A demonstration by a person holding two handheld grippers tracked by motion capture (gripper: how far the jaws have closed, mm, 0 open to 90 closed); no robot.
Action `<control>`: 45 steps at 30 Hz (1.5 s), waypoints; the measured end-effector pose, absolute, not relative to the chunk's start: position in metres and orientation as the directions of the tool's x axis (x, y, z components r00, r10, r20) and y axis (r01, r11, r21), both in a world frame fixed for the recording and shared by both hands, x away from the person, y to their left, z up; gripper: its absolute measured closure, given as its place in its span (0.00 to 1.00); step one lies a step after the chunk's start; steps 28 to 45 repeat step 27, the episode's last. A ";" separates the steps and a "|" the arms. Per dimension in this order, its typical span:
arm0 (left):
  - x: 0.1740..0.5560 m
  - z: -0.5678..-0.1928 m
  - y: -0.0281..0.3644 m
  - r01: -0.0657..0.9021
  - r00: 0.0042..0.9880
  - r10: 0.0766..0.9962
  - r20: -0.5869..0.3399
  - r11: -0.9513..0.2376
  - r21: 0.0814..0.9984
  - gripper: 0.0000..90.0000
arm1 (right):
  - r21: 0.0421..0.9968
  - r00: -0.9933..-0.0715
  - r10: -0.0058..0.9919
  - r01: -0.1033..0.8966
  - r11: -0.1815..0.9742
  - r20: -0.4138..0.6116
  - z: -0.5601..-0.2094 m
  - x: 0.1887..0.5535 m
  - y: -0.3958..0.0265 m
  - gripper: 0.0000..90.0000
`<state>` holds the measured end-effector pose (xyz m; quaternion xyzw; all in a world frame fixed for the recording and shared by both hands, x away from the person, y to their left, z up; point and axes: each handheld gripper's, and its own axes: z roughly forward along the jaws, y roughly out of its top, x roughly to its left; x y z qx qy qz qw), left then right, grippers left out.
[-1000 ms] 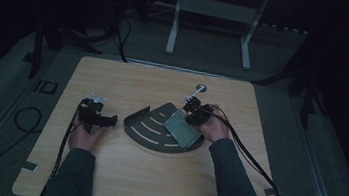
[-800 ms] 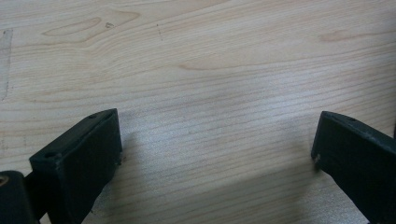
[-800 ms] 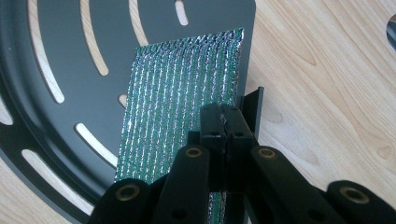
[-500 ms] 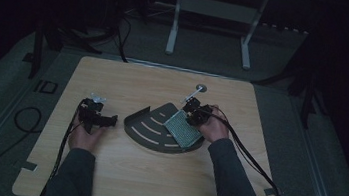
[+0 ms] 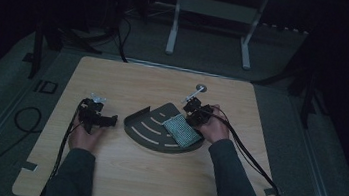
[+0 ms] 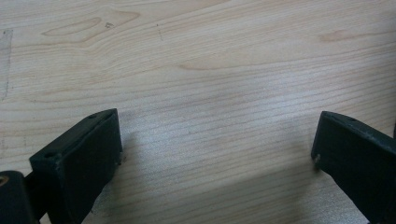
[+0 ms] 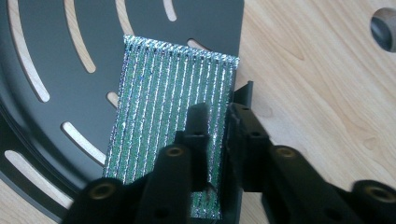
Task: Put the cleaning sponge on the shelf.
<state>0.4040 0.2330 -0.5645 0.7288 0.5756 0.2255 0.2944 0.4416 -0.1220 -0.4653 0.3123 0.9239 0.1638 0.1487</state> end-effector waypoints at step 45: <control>0.404 -0.564 0.233 0.707 0.236 0.972 -0.010 -0.165 0.688 0.02 | 0.628 -0.598 0.801 0.637 0.448 0.035 -0.453 0.403 -0.230 0.48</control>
